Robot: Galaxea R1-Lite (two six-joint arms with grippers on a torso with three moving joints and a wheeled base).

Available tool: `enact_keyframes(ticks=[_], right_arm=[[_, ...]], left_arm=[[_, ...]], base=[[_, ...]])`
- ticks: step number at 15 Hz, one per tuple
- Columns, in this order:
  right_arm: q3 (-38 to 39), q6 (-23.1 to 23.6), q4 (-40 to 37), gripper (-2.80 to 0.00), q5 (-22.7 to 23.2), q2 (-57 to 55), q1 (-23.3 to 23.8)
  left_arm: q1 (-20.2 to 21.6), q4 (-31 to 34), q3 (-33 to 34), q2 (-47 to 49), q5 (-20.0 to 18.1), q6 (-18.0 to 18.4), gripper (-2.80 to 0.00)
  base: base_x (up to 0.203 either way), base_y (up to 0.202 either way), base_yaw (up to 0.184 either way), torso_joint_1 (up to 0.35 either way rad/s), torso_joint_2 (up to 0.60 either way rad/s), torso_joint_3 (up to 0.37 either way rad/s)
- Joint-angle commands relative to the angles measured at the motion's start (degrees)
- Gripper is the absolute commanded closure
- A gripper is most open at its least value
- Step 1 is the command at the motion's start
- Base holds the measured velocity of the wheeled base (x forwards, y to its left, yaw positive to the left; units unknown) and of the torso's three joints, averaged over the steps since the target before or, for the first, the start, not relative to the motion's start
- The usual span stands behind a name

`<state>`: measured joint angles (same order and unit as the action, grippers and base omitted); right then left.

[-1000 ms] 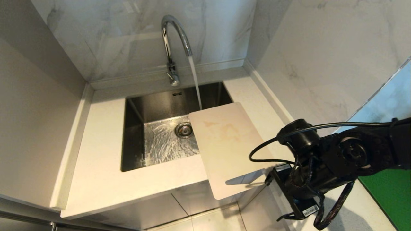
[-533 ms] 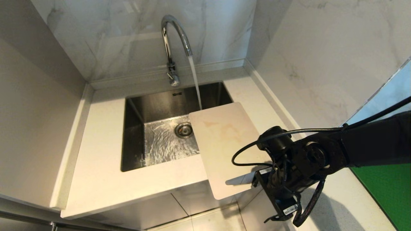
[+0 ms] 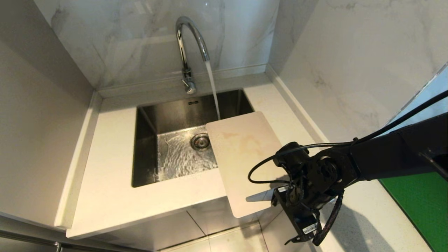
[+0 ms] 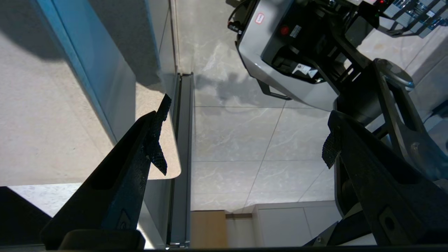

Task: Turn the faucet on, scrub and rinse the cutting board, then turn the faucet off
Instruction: Pick up the cutting board

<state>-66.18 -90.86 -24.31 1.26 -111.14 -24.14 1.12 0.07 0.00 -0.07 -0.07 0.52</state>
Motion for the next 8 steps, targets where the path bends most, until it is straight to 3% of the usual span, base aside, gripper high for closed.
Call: enact_keyframes(ticks=[1, 8], right_arm=[[-0.1, -0.5, 0.2, -2.80, 0.0, -1.0, 0.0], [-1.9, -0.5, 0.8, -2.80, -0.6, -2.9, 0.1]], left_arm=[[0.0, 0.0, 0.2, -0.2, 0.0, 0.0, 0.00], [0.0, 0.0, 0.2, -0.2, 0.0, 0.0, 0.00]], base=[[0.000, 0.000, 0.000, 0.000, 0.00, 0.000], [0.000, 0.000, 0.000, 0.000, 0.00, 0.000]])
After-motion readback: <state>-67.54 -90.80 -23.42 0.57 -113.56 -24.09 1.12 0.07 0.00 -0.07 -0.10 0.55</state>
